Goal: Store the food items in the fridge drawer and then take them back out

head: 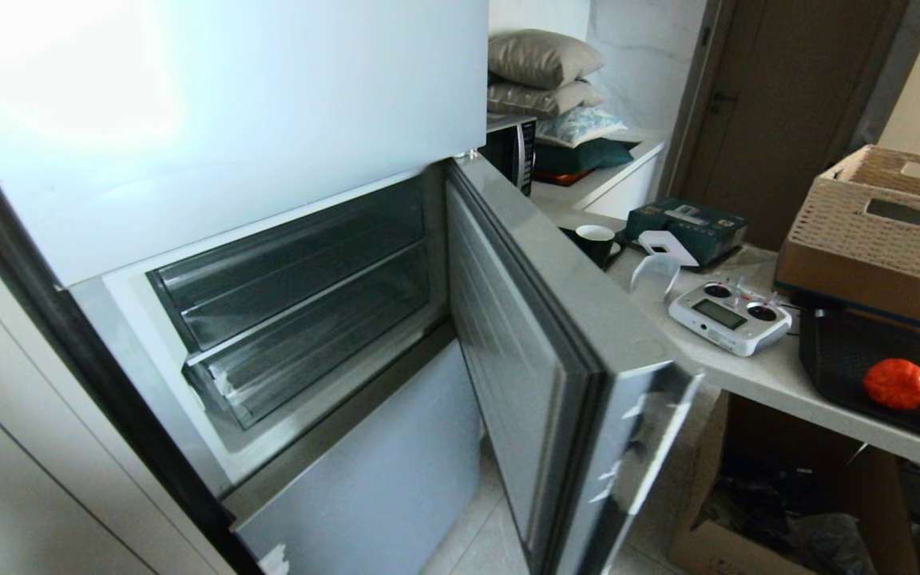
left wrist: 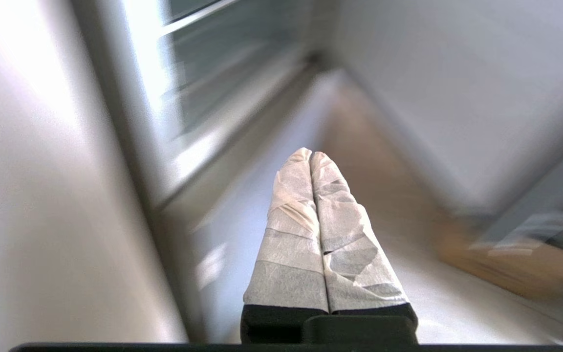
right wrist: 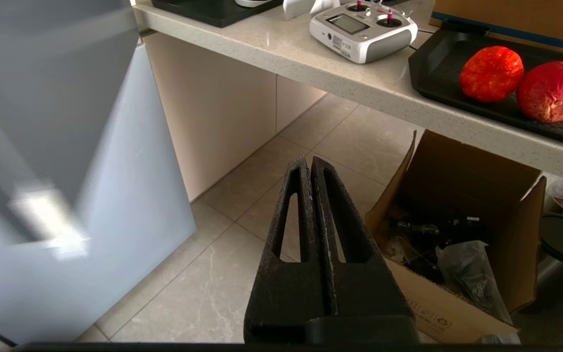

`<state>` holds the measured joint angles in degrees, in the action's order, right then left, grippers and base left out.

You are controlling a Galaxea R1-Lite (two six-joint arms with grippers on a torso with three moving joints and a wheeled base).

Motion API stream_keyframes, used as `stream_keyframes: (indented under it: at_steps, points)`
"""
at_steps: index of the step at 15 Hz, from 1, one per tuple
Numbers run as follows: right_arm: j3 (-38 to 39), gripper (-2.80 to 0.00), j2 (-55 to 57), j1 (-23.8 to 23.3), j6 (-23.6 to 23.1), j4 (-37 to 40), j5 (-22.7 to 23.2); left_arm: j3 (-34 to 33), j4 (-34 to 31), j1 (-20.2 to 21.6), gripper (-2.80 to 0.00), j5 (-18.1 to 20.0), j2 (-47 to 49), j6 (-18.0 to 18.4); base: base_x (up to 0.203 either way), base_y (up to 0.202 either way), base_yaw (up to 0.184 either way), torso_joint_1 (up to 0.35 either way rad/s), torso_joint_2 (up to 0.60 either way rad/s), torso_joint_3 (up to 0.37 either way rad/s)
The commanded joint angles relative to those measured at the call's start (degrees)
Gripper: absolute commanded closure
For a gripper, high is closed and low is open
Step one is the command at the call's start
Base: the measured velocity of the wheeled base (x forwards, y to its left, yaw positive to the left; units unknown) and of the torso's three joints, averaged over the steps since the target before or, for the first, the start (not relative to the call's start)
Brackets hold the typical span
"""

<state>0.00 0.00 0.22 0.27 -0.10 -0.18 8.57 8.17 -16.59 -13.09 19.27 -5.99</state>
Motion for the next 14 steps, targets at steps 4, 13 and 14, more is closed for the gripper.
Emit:
stream_keyframes:
  at_steps: [4, 13, 14]
  points:
    - [0.00, 0.00, 0.00, 0.04, 0.00, -0.07, 0.01, -1.11, -0.70, 17.13, 0.00, 0.21, -4.11, 5.49, 0.000, 0.000, 0.000, 0.000, 0.00, 0.000]
    - [0.00, 0.00, 0.00, 0.04, -0.18, 0.01, 0.01, -7.87, -10.02, 16.33, 0.00, 14.16, -19.18, 8.82, 0.000, 0.000, 0.000, 0.000, 0.00, 0.000]
    - [0.00, 0.00, 0.00, 0.01, -0.18, 0.01, 0.01, -7.87, -10.02, 16.33, 0.00, 13.53, -19.18, 8.19, 0.000, 0.000, 0.000, 0.000, 0.00, 0.000]
